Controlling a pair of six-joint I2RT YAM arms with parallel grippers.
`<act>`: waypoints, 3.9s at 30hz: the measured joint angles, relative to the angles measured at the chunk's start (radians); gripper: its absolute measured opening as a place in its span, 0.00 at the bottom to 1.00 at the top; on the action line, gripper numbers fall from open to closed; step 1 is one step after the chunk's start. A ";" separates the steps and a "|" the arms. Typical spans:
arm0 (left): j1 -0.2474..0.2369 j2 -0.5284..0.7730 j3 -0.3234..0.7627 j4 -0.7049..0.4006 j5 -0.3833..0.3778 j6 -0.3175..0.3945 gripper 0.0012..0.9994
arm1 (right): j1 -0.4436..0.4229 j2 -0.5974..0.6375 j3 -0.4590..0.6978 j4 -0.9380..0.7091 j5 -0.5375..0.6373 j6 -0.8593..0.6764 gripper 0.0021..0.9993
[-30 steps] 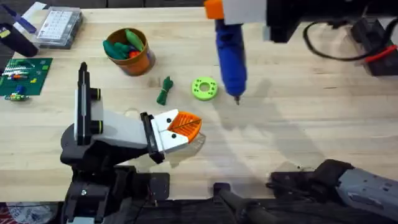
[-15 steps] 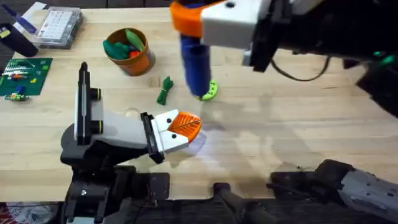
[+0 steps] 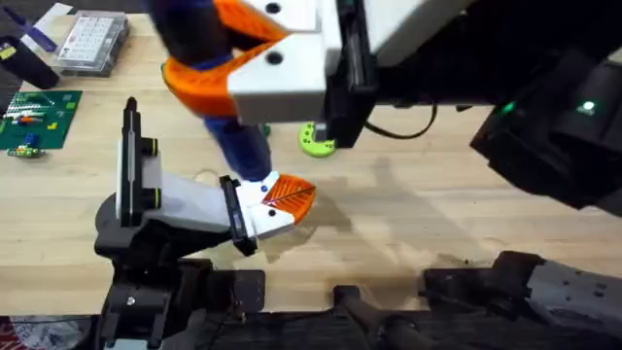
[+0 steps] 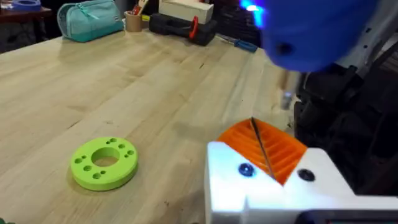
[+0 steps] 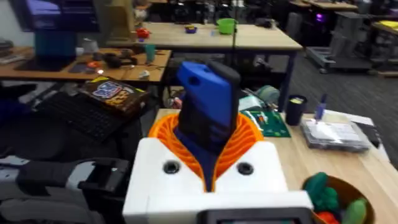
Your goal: Pick up the gripper from the table and insert it into the empty holder that is missing its gripper. Then pick up a screw, insert it into the mounting hole, and use the screwdriver to tighten it. Finally, clean up the table by picking up the vegetable and placing it into the bucket.
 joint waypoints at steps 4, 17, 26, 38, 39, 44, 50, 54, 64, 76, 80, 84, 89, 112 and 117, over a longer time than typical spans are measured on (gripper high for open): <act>0.000 0.000 0.000 0.000 0.000 0.000 0.01 | 0.014 0.014 0.000 0.010 -0.013 0.000 0.03; 0.000 0.000 0.000 0.000 0.000 0.000 0.01 | 0.014 0.066 0.000 0.018 -0.013 -0.005 0.03; 0.000 0.000 0.000 0.000 0.000 0.000 0.01 | 0.013 0.066 0.000 -0.005 -0.013 -0.019 0.03; 0.000 0.000 0.000 0.000 0.000 0.000 0.01 | 0.004 0.066 0.000 -0.010 -0.012 -0.031 0.03; 0.000 0.000 0.000 0.000 0.000 0.000 0.01 | 0.004 0.067 0.000 -0.009 -0.012 -0.031 0.03; 0.000 0.000 0.000 0.000 0.000 0.000 0.01 | 0.004 0.069 0.000 -0.004 -0.012 -0.031 0.03; 0.000 0.000 0.000 0.000 0.000 0.000 0.01 | 0.004 0.094 0.000 -0.003 -0.012 -0.031 0.03; 0.000 0.000 0.000 0.000 0.000 0.000 0.01 | 0.004 0.097 -0.001 -0.004 -0.012 -0.031 0.03; 0.000 0.000 0.000 0.000 0.000 0.000 0.01 | 0.004 0.097 -0.001 -0.004 -0.012 -0.030 0.03; 0.000 0.000 0.000 0.000 0.000 0.000 0.01 | 0.004 0.097 -0.002 -0.016 -0.012 -0.030 0.03; 0.000 0.000 0.000 0.000 0.000 0.000 0.01 | 0.004 0.097 -0.002 -0.021 -0.012 -0.030 0.03; 0.000 0.000 0.000 0.000 0.000 0.000 0.01 | 0.004 0.097 -0.002 -0.023 -0.012 -0.030 0.03; 0.000 0.000 0.000 0.000 0.000 0.000 0.01 | 0.004 0.119 -0.002 0.002 -0.012 -0.016 0.03; 0.001 0.000 0.000 -0.001 0.002 -0.022 0.01 | 0.000 0.140 -0.002 0.030 -0.013 0.016 0.03; 0.005 -0.001 0.002 0.000 -0.012 -0.019 0.01 | 0.000 0.156 -0.025 0.154 -0.025 0.049 0.03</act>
